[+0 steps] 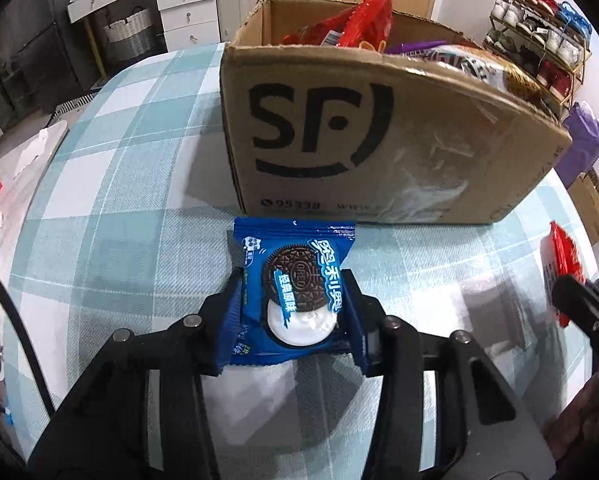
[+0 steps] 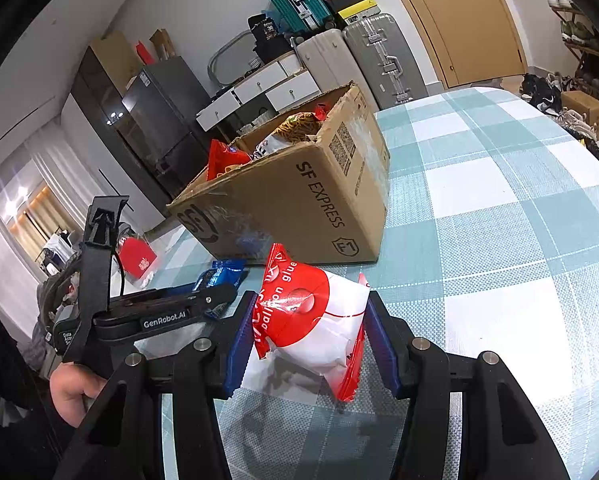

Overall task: Organize snacks
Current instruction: 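Grasp the blue Oreo pack with the left gripper, then carry the Oreo pack with the left gripper while the right carries the gum bag to the box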

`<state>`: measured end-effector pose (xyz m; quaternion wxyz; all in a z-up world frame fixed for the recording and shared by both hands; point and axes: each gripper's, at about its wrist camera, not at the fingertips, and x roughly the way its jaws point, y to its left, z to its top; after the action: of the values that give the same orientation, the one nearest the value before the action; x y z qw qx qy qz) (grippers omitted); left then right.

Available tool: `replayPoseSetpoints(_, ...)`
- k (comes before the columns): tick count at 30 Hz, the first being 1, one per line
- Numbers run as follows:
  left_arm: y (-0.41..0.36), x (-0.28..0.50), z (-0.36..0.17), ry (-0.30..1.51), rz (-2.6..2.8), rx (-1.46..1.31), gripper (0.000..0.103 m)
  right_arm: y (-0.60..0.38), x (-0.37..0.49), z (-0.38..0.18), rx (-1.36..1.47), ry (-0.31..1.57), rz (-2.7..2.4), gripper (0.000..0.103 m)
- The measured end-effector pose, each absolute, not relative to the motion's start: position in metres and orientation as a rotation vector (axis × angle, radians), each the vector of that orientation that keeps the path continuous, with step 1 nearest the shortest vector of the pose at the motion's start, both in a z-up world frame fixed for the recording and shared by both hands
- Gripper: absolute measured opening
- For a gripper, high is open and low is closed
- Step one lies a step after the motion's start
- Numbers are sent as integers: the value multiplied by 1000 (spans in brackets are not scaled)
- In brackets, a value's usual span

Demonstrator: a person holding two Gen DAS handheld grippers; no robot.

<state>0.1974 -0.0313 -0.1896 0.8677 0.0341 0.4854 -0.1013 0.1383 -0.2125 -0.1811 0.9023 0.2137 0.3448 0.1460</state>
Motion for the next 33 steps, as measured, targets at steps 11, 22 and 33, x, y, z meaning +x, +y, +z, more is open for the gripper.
replayPoseSetpoints(11, -27, 150, -168, 998, -220, 30, 42, -209, 138, -180, 423, 699, 304, 53)
replayPoseSetpoints(22, -18, 100, -130, 929, -235, 17, 42, -209, 117, -165, 422, 607, 349, 53)
replayPoseSetpoints(33, -14, 85, -103, 869, -240, 1, 42, -206, 91, -130, 398, 571, 360, 55)
